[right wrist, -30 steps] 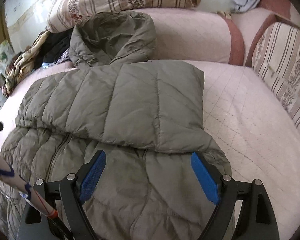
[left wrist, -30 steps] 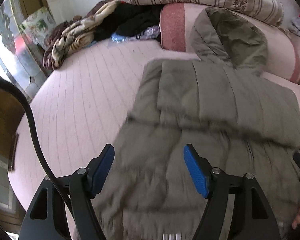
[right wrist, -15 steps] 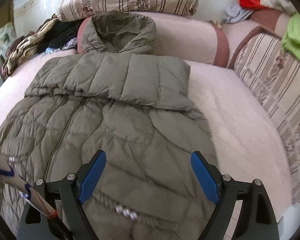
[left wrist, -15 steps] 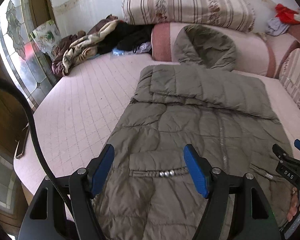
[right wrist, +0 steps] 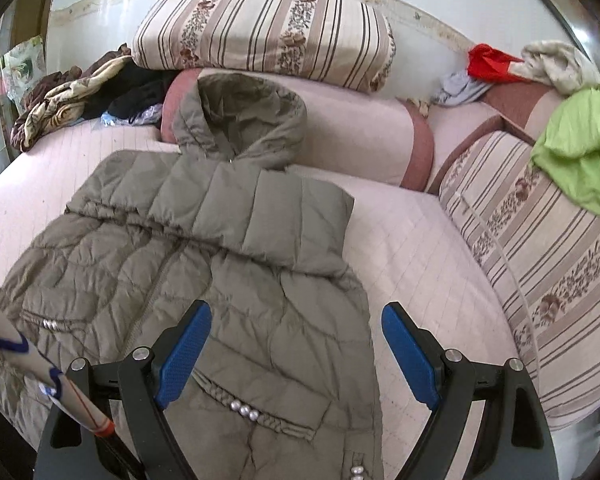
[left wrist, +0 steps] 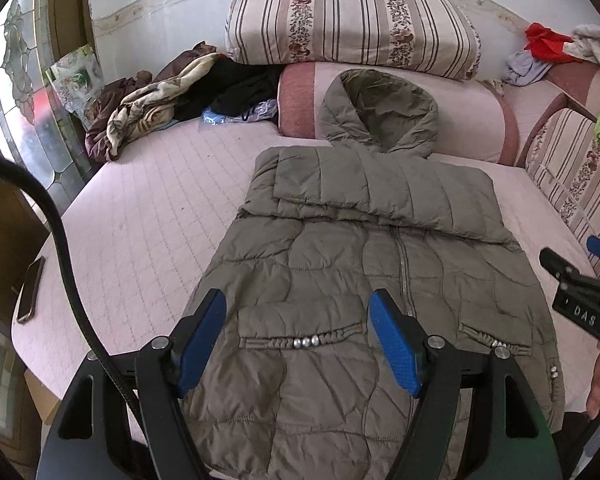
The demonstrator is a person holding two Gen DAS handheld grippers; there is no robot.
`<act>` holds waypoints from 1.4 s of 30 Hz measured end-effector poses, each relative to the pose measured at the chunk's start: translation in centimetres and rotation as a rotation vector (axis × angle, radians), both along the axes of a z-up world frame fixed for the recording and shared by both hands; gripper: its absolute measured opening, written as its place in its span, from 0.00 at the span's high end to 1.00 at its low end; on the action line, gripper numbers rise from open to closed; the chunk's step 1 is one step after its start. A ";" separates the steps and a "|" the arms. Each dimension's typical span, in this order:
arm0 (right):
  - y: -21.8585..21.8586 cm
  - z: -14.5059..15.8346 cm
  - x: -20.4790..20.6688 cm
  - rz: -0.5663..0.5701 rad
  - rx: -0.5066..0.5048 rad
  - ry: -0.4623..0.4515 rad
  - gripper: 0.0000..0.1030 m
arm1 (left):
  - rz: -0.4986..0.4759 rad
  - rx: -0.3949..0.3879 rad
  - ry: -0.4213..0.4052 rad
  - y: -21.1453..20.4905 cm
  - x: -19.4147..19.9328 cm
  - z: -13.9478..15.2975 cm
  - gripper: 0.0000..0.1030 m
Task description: Fold large clothes
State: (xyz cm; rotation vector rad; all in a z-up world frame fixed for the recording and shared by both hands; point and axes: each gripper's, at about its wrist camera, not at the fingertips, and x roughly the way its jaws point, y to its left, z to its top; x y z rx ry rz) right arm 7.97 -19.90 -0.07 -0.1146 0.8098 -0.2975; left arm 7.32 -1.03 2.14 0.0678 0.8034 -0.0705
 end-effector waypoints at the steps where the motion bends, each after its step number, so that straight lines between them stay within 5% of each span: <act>1: 0.2 0.4 0.5 0.001 -0.007 -0.002 0.12 | -0.002 -0.002 0.000 0.1 0.4 0.0 0.29; 9: 2.2 1.6 5.4 0.029 -0.060 0.013 0.12 | 0.005 0.003 0.008 1.1 4.7 -1.4 0.28; 20: 3.7 -0.2 15.0 0.039 -0.132 0.069 0.12 | 0.017 0.017 0.064 1.9 12.8 -6.9 0.28; 34: 2.2 -3.3 25.8 -0.013 -0.147 0.142 0.12 | 0.051 0.061 0.144 2.8 16.9 -13.6 0.28; 37: 1.3 -3.0 28.6 -0.002 -0.095 0.117 0.12 | 0.049 0.063 0.152 2.9 17.3 -14.1 0.23; 42: -2.7 -1.2 34.2 -0.057 0.216 0.046 0.12 | 0.060 0.065 0.174 3.2 17.9 -14.9 0.16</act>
